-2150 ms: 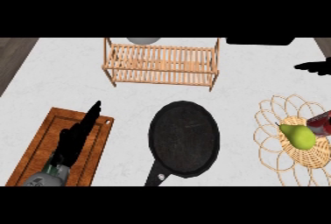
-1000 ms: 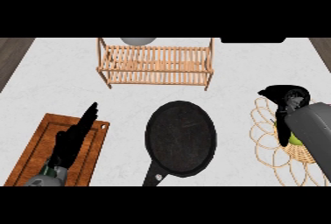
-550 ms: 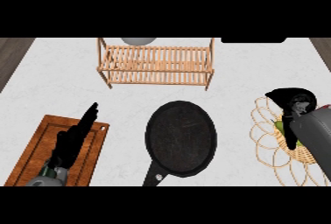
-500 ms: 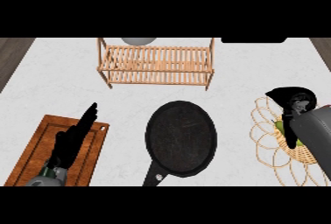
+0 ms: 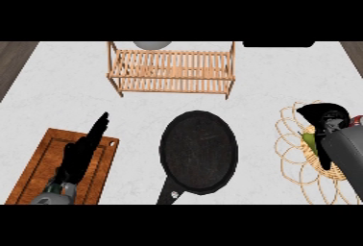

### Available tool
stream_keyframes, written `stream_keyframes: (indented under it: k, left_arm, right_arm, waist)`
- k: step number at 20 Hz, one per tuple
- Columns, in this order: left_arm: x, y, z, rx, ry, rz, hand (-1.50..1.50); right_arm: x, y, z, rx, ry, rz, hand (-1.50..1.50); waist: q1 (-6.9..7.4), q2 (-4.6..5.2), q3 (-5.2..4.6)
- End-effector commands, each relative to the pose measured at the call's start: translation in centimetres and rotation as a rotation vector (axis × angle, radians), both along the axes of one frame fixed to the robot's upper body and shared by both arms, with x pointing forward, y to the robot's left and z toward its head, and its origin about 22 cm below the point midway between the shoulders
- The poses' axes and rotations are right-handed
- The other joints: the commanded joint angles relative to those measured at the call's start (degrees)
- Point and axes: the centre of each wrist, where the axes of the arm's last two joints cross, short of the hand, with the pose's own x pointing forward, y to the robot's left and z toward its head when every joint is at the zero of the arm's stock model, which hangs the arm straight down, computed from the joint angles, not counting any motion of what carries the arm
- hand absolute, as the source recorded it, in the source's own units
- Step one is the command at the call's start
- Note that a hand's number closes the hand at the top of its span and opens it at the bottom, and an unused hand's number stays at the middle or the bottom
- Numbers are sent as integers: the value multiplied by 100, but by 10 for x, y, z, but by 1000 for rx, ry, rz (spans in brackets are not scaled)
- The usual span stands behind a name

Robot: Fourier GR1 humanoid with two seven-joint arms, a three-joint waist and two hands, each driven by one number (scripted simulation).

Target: Pick the pear from the placemat and place it in the tiered shelf

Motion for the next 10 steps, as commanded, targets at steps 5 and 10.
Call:
stream_keyframes:
  k: [5,10]
  left_arm:
    - [-19,1,-11,-5,57,-8,0]
    - [6,-2,19,2,29,9,0]
  right_arm:
    - [-3,-24,-21,-23,36,13,-150]
    - [3,-23,-34,1,39,0,-150]
  waist:
    - [22,17,-14]
    - [28,20,-12]
